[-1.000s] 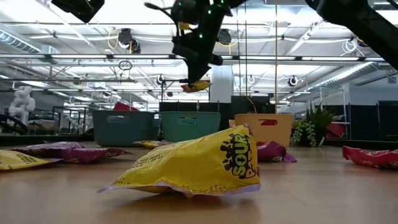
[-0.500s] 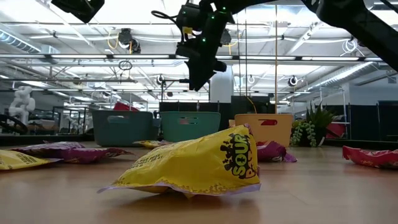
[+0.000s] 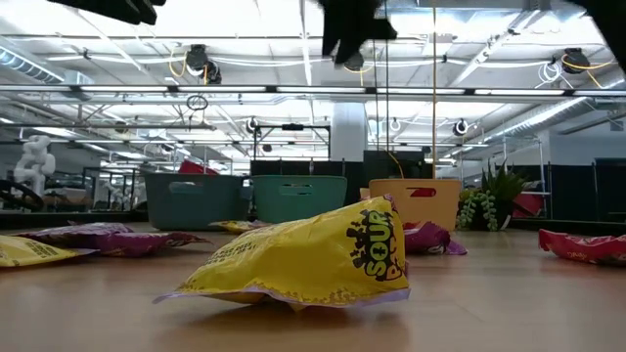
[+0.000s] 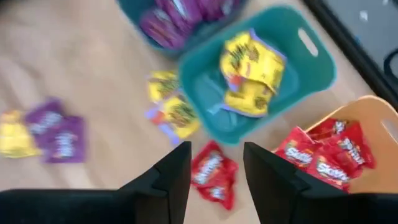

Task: Sort candy
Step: Put the violet candy into the blue bin

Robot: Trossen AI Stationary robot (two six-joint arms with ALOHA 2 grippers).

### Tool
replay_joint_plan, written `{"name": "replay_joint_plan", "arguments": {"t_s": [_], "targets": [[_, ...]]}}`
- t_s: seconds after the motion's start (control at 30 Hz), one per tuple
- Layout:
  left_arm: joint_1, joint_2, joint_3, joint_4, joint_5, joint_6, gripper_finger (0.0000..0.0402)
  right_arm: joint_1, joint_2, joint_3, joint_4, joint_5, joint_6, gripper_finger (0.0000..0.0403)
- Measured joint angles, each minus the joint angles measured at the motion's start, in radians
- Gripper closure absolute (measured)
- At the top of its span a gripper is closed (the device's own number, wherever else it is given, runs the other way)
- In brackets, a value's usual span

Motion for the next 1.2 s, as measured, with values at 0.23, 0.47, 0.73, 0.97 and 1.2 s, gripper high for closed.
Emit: {"name": "replay_joint_plan", "arguments": {"t_s": [0.23,0.47,0.73,0.97,1.2], "targets": [[0.012,0.0,0.0,0.0,-0.045,0.0,0.0324,0.269,-0.129,0.001,-0.048,0.301,0.234,0.0264],[0.041,0.0,0.0,-0.001,-0.039,-0.002,0.0324,0.546,-0.131,-0.064,-0.187,0.589,0.622,0.0264],[0.042,0.0,0.0,0.0,-0.037,-0.272,0.0324,0.681,-0.189,-0.441,-0.076,0.61,0.973,0.0264],[0.04,0.0,0.0,0.0,-0.044,-0.57,0.0324,0.726,-0.356,-0.929,0.628,0.592,0.857,0.0264],[0.039,0.0,0.0,0.002,-0.021,-0.84,0.0324,0.747,-0.419,-1.257,1.086,0.451,0.798,0.0264]]}}
